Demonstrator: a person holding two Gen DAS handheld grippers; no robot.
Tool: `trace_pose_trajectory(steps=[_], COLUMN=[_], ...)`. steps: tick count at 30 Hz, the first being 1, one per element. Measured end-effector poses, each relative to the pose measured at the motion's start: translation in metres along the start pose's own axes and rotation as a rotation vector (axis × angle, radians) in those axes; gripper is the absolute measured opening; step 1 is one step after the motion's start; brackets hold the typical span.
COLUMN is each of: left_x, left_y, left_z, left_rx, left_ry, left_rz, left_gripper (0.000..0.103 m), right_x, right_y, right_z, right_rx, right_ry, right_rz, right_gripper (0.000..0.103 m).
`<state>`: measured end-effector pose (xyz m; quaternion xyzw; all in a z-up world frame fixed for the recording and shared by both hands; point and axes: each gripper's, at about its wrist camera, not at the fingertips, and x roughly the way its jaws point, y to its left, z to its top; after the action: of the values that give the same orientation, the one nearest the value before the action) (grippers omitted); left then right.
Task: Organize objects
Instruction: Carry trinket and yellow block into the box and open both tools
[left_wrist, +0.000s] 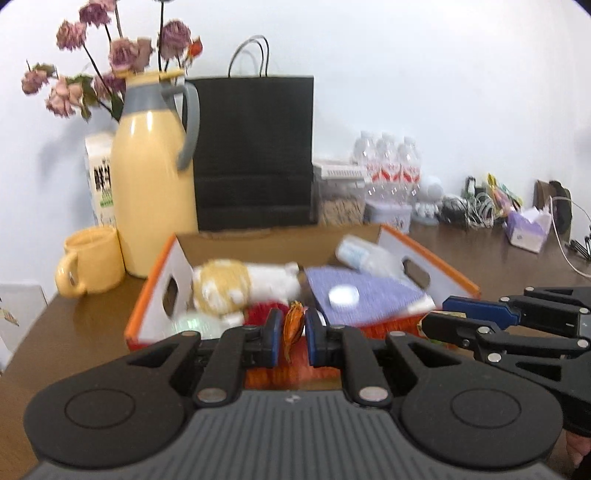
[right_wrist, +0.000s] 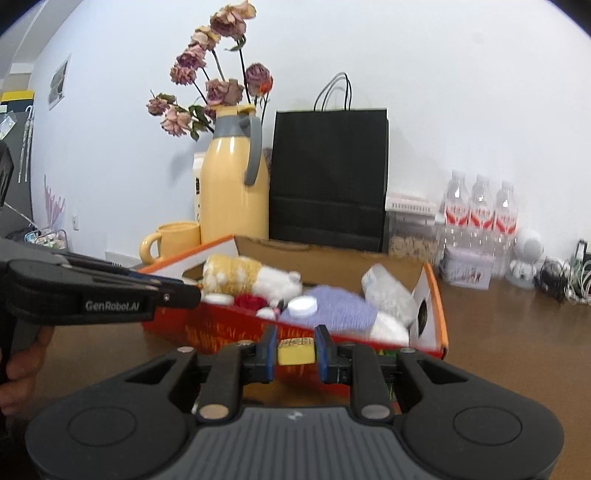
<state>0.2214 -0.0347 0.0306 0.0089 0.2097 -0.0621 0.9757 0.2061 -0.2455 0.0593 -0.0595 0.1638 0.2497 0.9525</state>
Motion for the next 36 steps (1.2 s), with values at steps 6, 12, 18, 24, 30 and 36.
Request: trace_pose_trajectory(steps=[6,12,18,24,30,36], left_x=[0.014,0.039,0.064,0.067,0.059,0.045], left_y=[0.002,0.009,0.017,0.021,0.021,0.024], left_z=[0.018,0.025,0.021,0.017,0.014,0.011], left_rx=[-0.001,-0.045,-0.068,-0.073,-0.070,-0.085], left_ry=[-0.042,-0.051,-0.018,-0.012,-0.049,-0.110], left_rz=[0.020,0.039,0.039,0.041,0.063,0.103], left_gripper=[0.014,0.014,0.014,0.014,0.021,0.097], right_x=[0.022,0.061,0.092,0.094,0.089,0.075], right_y=[-0.005,-0.017,-0.028,-0.027,-0.024,-0.023], right_z=[0.026,0.039,0.030,0.023,0.019,0.019], right_rx=[-0.019,0.020,0.073,0.068,0.064,0.070], right_ry=[-0.033,-0.028,0.011,0.026,0.032,-0.001], right_rz=[-0.029,-0.060,-0.079,-0.077,-0.078,-0.081], right_gripper=[0.020,0.020,0.020,0.020,0.029,0.095])
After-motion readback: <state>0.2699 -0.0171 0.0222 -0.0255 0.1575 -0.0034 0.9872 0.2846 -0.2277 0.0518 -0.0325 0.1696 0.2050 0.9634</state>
